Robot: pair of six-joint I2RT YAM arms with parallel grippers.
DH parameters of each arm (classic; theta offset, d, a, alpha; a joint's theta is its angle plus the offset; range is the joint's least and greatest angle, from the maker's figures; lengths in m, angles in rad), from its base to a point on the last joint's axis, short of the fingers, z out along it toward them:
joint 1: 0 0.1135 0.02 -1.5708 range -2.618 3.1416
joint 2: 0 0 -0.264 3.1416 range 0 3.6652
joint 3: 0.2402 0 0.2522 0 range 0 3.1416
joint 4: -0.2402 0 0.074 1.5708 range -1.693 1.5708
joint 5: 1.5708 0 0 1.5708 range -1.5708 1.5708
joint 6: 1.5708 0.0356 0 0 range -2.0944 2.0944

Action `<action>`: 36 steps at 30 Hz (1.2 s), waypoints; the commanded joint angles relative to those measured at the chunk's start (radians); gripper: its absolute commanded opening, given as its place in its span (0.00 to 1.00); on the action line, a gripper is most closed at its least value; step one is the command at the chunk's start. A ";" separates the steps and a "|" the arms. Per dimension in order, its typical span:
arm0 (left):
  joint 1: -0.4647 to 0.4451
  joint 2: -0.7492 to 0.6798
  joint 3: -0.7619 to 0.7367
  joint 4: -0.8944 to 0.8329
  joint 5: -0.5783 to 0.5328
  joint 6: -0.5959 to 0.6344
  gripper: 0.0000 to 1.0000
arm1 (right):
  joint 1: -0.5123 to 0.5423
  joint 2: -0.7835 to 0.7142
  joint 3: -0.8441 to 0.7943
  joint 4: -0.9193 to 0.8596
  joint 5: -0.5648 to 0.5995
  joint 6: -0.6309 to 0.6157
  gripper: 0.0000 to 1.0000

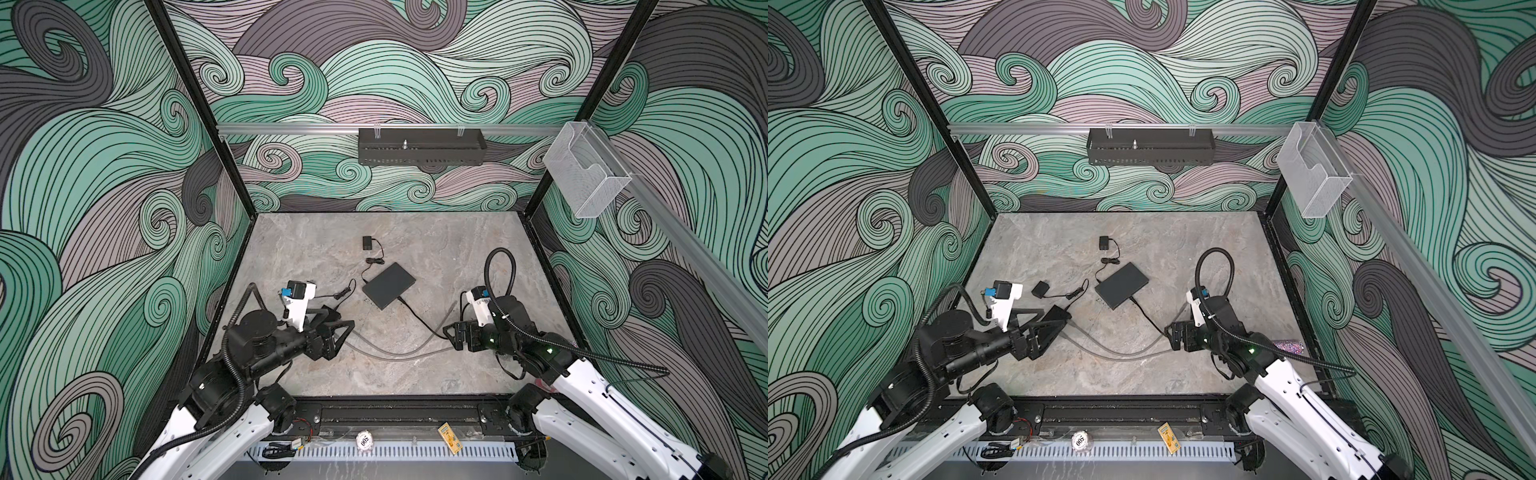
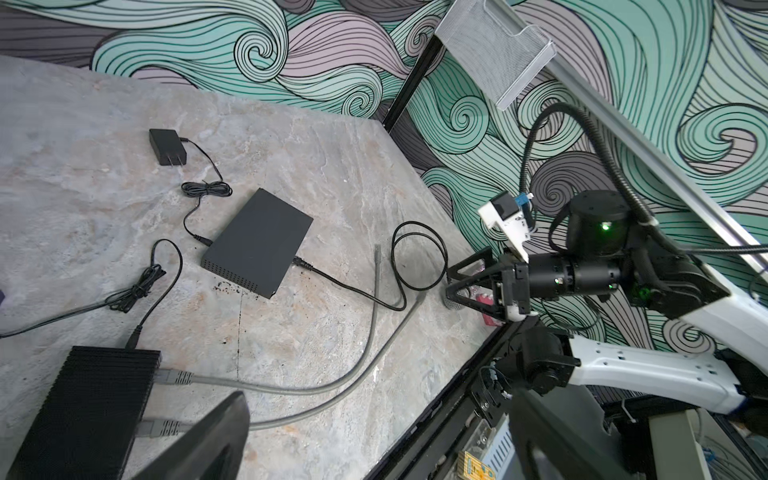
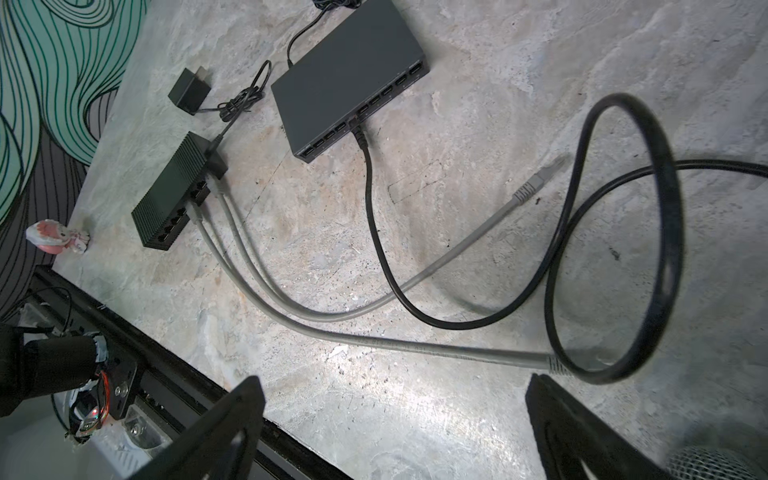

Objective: Insert the plug into the switch port

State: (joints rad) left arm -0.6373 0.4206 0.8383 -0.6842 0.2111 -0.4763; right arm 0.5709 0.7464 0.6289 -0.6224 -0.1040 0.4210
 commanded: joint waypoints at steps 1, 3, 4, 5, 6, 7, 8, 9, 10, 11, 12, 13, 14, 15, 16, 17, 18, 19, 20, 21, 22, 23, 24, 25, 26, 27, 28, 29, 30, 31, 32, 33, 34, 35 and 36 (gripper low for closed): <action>-0.001 -0.021 0.031 -0.161 0.021 0.087 0.99 | -0.030 0.025 0.032 -0.060 0.094 0.054 0.99; -0.001 -0.033 0.033 -0.195 -0.015 0.070 0.99 | -0.039 0.041 0.040 -0.066 0.186 0.125 0.99; -0.001 -0.042 0.025 -0.205 -0.031 0.060 0.99 | -0.042 0.056 0.055 -0.084 0.219 0.143 0.99; -0.001 -0.058 0.008 -0.202 -0.046 0.044 0.99 | -0.044 0.079 0.075 -0.113 0.263 0.164 0.99; -0.001 -0.079 -0.016 -0.188 -0.053 0.039 0.99 | -0.048 0.100 0.092 -0.142 0.300 0.180 0.99; -0.001 -0.097 -0.032 -0.170 -0.053 0.042 0.99 | -0.052 0.114 0.104 -0.157 0.321 0.185 0.99; -0.001 -0.116 -0.040 -0.158 -0.057 0.047 0.99 | -0.059 0.124 0.110 -0.161 0.334 0.190 0.99; 0.001 -0.129 -0.042 -0.158 -0.072 0.048 0.99 | -0.070 0.128 0.111 -0.163 0.333 0.197 0.99; 0.002 -0.143 -0.041 -0.164 -0.105 0.046 0.99 | -0.085 0.134 0.110 -0.162 0.319 0.200 0.99; 0.004 -0.154 -0.046 -0.173 -0.142 0.035 0.99 | -0.101 0.146 0.112 -0.155 0.297 0.198 0.99; 0.007 -0.162 -0.050 -0.179 -0.171 0.028 0.99 | -0.113 0.160 0.112 -0.153 0.281 0.194 0.99; 0.009 -0.169 -0.053 -0.182 -0.184 0.022 0.99 | -0.129 0.177 0.111 -0.143 0.267 0.188 0.99; 0.011 -0.171 -0.054 -0.185 -0.188 0.021 0.99 | -0.144 0.196 0.108 -0.132 0.248 0.179 0.99; 0.013 -0.173 -0.054 -0.186 -0.187 0.022 0.99 | -0.154 0.213 0.104 -0.119 0.237 0.177 0.99; 0.014 -0.172 -0.056 -0.185 -0.185 0.021 0.99 | -0.165 0.232 0.098 -0.104 0.229 0.177 0.99; 0.016 -0.169 -0.057 -0.183 -0.182 0.022 0.98 | -0.175 0.249 0.088 -0.082 0.216 0.172 0.99; 0.017 -0.164 -0.060 -0.182 -0.176 0.022 0.99 | -0.183 0.265 0.078 -0.053 0.202 0.167 0.99; 0.016 -0.158 -0.059 -0.182 -0.167 0.021 0.99 | -0.190 0.283 0.068 -0.019 0.184 0.160 0.98; 0.019 -0.151 -0.059 -0.182 -0.161 0.022 0.99 | -0.196 0.303 0.062 0.015 0.172 0.154 0.96; 0.019 -0.146 -0.061 -0.183 -0.155 0.024 0.99 | -0.201 0.323 0.057 0.041 0.166 0.147 0.94; 0.018 -0.142 -0.062 -0.182 -0.149 0.023 0.99 | -0.205 0.347 0.057 0.073 0.164 0.137 0.92; 0.021 -0.137 -0.063 -0.181 -0.146 0.023 0.99 | -0.210 0.370 0.060 0.102 0.160 0.126 0.89; 0.022 -0.134 -0.065 -0.179 -0.146 0.024 0.99 | -0.213 0.390 0.064 0.127 0.154 0.116 0.83; 0.025 -0.130 -0.064 -0.180 -0.146 0.023 0.99 | -0.215 0.414 0.072 0.145 0.151 0.114 0.75; 0.028 -0.125 -0.066 -0.179 -0.145 0.022 0.99 | -0.216 0.442 0.081 0.159 0.149 0.118 0.72; 0.028 -0.120 -0.066 -0.181 -0.145 0.022 0.99 | -0.221 0.466 0.088 0.170 0.146 0.121 0.63; 0.029 -0.116 -0.067 -0.181 -0.146 0.020 0.99 | -0.225 0.494 0.098 0.173 0.150 0.129 0.49; 0.030 -0.109 -0.068 -0.181 -0.146 0.017 0.99 | -0.232 0.526 0.111 0.176 0.150 0.134 0.37; 0.030 -0.102 -0.067 -0.183 -0.150 0.015 0.99 | -0.238 0.557 0.127 0.175 0.148 0.133 0.28; 0.030 -0.096 -0.067 -0.190 -0.155 0.014 0.99 | -0.244 0.589 0.154 0.167 0.140 0.131 0.15; 0.030 -0.092 -0.065 -0.194 -0.157 0.011 0.99 | -0.247 0.618 0.191 0.149 0.143 0.128 0.07; 0.030 -0.093 -0.065 -0.197 -0.156 0.009 0.98 | -0.246 0.640 0.226 0.134 0.150 0.116 0.04; 0.030 -0.096 -0.065 -0.200 -0.156 0.006 0.98 | -0.244 0.662 0.266 0.117 0.165 0.102 0.00; 0.030 -0.103 -0.065 -0.201 -0.158 0.005 0.99 | -0.246 0.678 0.300 0.105 0.186 0.091 0.00; 0.030 -0.111 -0.065 -0.202 -0.164 0.004 0.99 | -0.244 0.689 0.326 0.104 0.202 0.080 0.00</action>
State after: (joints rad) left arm -0.6151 0.3183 0.7677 -0.8574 0.0631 -0.4564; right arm 0.3305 1.4223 0.8783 -0.5083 0.0544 0.5323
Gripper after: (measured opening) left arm 0.986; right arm 0.062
